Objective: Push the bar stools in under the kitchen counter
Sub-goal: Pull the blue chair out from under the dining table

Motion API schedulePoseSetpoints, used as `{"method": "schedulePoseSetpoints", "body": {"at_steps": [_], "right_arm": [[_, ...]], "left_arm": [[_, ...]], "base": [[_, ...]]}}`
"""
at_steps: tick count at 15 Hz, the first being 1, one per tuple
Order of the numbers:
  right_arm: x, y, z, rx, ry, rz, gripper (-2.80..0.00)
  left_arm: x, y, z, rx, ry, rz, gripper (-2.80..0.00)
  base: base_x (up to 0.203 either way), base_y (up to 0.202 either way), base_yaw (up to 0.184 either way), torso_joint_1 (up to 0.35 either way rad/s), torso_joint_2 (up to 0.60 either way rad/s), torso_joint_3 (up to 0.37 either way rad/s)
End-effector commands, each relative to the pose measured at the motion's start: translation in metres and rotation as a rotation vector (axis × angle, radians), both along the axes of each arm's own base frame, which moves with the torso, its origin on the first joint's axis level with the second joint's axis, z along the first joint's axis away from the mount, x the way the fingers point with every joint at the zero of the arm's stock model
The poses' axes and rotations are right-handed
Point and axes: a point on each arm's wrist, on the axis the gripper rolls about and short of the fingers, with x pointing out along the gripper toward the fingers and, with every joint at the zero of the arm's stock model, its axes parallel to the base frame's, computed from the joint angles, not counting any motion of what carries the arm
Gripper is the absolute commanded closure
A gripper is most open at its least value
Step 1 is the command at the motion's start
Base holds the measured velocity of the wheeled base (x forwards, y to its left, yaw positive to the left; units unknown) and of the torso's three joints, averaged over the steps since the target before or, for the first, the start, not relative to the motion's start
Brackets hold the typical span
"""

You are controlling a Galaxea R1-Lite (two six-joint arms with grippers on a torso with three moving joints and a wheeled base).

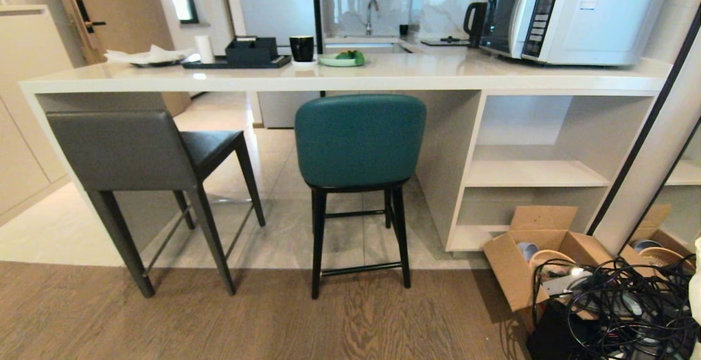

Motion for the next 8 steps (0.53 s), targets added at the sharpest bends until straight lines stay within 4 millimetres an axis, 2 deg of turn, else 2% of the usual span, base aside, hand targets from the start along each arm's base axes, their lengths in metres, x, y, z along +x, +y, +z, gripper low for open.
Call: {"method": "schedulePoseSetpoints", "body": {"at_steps": [1, 8], "right_arm": [[0.0001, 0.0, -0.0003, 0.0, 0.0, 0.0, 0.0], [0.0001, 0.0, -0.0003, 0.0, 0.0, 0.0, 0.0]], "left_arm": [[0.0034, 0.0, -0.011, 0.0, 0.04, -0.001, 0.0], [0.0034, 0.0, -0.011, 0.0, 0.04, -0.001, 0.0]], "base": [[0.0, 0.0, 0.0, 0.0, 0.0, 0.0], [0.0, 0.0, 0.0, 0.0, 0.0, 0.0]]}}
